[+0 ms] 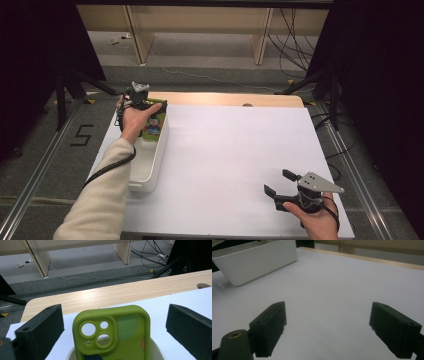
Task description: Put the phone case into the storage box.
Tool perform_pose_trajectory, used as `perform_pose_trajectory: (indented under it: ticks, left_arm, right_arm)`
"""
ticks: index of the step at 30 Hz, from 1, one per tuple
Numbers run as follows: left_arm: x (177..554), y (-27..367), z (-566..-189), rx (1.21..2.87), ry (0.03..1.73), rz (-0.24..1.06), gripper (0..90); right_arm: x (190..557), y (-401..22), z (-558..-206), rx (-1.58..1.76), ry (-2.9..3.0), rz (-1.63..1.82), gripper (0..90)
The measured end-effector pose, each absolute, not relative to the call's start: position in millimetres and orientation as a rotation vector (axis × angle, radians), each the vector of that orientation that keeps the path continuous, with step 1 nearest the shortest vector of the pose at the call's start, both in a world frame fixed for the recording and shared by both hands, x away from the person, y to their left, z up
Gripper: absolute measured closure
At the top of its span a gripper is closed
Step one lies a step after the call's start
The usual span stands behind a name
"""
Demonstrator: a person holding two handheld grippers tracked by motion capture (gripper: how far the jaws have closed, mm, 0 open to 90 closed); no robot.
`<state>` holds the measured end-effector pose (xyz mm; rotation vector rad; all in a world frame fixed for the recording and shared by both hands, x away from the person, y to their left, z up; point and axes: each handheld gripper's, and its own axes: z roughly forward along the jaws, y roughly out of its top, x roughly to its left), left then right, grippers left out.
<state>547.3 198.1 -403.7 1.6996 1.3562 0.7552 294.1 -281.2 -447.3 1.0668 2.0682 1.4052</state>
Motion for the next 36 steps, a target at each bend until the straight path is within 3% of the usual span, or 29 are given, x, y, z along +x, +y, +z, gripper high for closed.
perform_pose_trajectory:
  ticks: [36]
  left_arm:
    - [493.6, 209.7, -396.3, 1.689, 1.252, 0.709, 0.5]
  right_arm:
    - [293.8, -281.7, -446.5, 1.067, 2.057, 1.404, 15.2]
